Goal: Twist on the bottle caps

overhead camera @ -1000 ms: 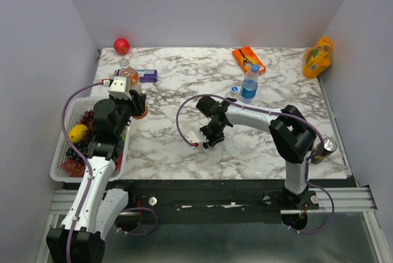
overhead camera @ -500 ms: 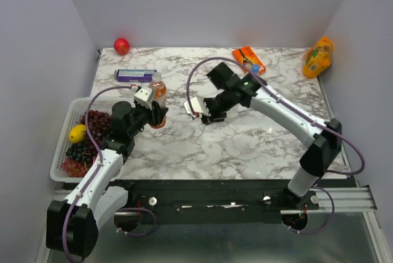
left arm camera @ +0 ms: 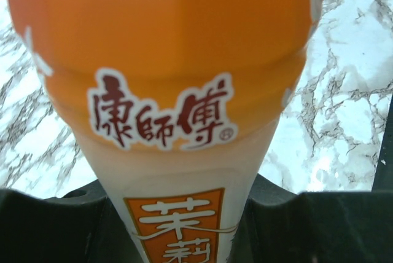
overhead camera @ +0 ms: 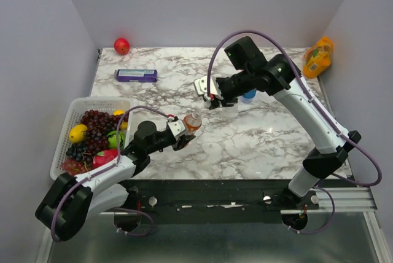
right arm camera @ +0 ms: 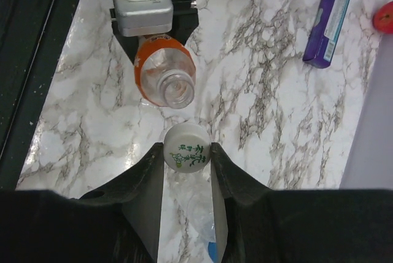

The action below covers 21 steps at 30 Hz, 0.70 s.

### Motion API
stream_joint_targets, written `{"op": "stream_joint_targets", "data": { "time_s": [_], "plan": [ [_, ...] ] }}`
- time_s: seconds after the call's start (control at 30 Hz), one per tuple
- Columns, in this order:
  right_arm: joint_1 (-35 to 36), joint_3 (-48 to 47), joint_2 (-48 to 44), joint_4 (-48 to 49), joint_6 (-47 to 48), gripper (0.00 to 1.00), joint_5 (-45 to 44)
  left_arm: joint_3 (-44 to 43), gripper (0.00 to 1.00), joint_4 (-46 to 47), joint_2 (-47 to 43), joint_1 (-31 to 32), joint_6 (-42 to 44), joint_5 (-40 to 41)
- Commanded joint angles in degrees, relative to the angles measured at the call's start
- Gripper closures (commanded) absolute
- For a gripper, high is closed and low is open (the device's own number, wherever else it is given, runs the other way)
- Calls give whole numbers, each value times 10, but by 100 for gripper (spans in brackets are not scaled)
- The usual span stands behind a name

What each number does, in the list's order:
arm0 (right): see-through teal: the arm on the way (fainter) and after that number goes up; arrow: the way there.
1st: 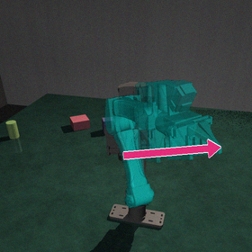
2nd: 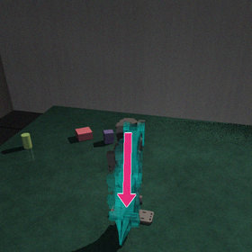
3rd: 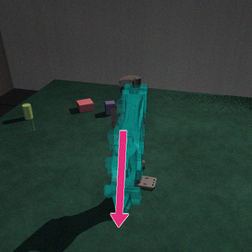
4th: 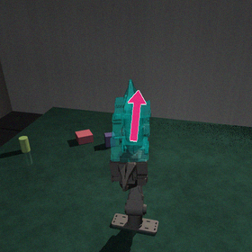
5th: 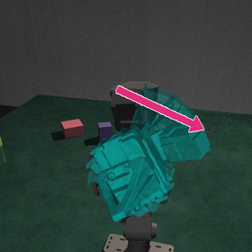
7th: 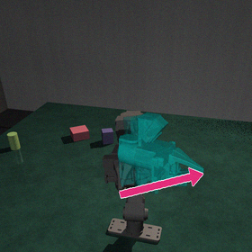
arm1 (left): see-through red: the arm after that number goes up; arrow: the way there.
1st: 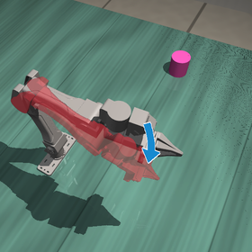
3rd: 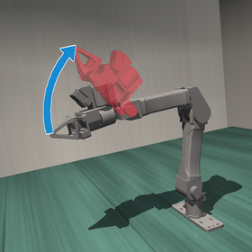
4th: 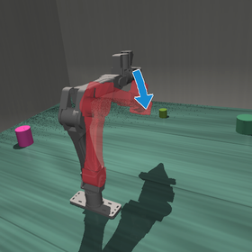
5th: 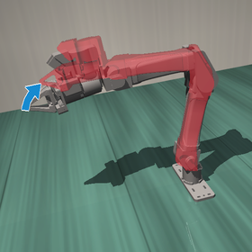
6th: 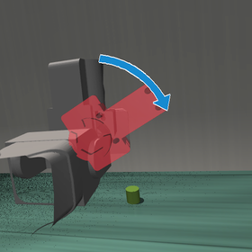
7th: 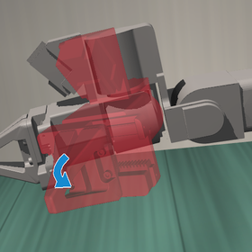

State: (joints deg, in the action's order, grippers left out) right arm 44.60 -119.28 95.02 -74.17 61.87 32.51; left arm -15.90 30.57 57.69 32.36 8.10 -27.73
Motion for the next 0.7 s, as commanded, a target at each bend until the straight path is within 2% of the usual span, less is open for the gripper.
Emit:
{"op": "stream_joint_targets", "data": {
  "time_s": [0.0, 0.3, 0.67],
  "plan": [
    [14, 5, 6, -131, 68, 77, 5, 13, 100, 92, 15, 29, 34, -12],
    [40, 30, 7, -132, 156, 75, -8, 0, 100, 91, 25, 42, 44, -7],
    [49, 60, 9, -132, 200, 73, -19, -4, 100, 92, 30, 45, 50, 0]
  ]
}}
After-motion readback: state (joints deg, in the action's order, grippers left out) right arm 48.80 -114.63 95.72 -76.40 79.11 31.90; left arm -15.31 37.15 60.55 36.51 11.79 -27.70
